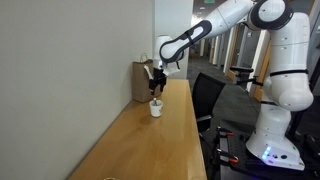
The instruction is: Move the mug to the right then take the marker out of the mug and put it on the table
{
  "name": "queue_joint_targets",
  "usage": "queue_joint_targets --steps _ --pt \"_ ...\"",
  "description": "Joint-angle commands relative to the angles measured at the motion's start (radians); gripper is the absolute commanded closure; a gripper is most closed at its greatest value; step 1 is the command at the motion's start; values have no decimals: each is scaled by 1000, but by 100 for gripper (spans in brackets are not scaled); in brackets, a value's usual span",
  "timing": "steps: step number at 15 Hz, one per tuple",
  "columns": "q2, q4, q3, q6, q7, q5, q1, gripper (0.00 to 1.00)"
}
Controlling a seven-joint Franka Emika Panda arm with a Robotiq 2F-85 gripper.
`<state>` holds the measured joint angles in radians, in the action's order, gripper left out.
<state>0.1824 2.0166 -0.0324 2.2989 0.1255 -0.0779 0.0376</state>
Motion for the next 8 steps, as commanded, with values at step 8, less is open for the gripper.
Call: queue_joint_targets --steps 8 --pt "42 69 -48 154 388 -11 -18 19"
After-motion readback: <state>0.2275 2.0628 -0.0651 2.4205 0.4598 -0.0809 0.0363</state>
